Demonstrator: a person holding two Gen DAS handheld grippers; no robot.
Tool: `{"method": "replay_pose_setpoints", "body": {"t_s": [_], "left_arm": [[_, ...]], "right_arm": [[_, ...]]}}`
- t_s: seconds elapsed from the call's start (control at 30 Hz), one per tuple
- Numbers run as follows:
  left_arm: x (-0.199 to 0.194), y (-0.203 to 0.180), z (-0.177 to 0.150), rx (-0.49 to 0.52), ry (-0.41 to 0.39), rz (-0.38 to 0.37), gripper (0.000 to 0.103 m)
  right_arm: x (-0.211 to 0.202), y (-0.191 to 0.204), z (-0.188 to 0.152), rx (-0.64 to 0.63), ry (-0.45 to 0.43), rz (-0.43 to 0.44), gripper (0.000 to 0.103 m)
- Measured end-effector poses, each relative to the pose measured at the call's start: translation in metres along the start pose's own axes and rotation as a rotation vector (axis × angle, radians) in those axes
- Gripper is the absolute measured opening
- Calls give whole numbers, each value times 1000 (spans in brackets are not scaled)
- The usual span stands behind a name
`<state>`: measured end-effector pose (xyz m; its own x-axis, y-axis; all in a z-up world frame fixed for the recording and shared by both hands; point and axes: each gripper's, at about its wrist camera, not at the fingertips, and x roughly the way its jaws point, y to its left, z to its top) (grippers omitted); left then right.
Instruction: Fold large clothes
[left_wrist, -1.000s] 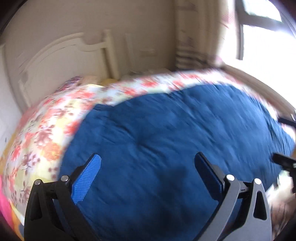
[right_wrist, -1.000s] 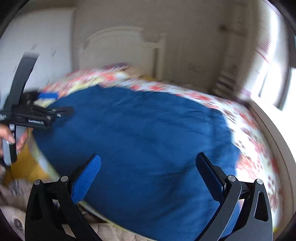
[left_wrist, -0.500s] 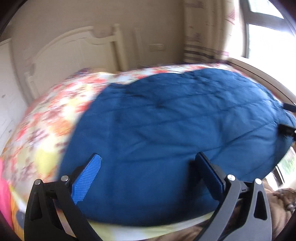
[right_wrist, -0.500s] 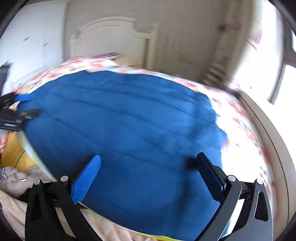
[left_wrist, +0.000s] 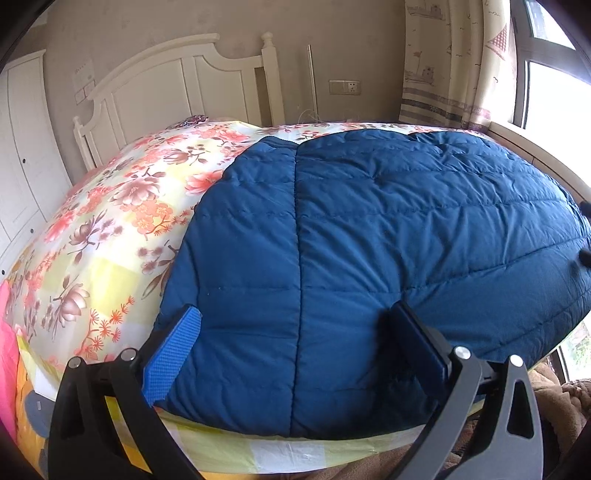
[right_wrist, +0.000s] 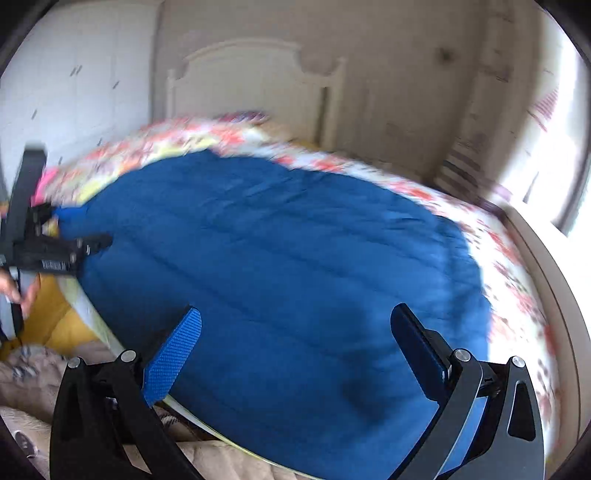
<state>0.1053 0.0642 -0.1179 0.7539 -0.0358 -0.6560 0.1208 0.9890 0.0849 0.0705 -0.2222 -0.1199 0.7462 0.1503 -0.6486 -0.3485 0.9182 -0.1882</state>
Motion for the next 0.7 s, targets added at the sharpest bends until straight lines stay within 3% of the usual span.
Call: {"method": "replay_pose_setpoints", "body": {"t_s": [0.1,0.27,0.57,0.7], "left_arm": [[0,1,-2,-4,-6,-12,101],[1,3,-3,-5,-8,-20,101],[-7,-1,10,8,39,-2,100],[-33,-14,31,9,-46,-88,100]], "right_arm": [[16,5,-7,2,-7,16,99],[4,-19,-10,28,11,19,98],[-42,-123,-70,415,40,-53,98],[-77,-146,-110,578,-46,-9,98]]}}
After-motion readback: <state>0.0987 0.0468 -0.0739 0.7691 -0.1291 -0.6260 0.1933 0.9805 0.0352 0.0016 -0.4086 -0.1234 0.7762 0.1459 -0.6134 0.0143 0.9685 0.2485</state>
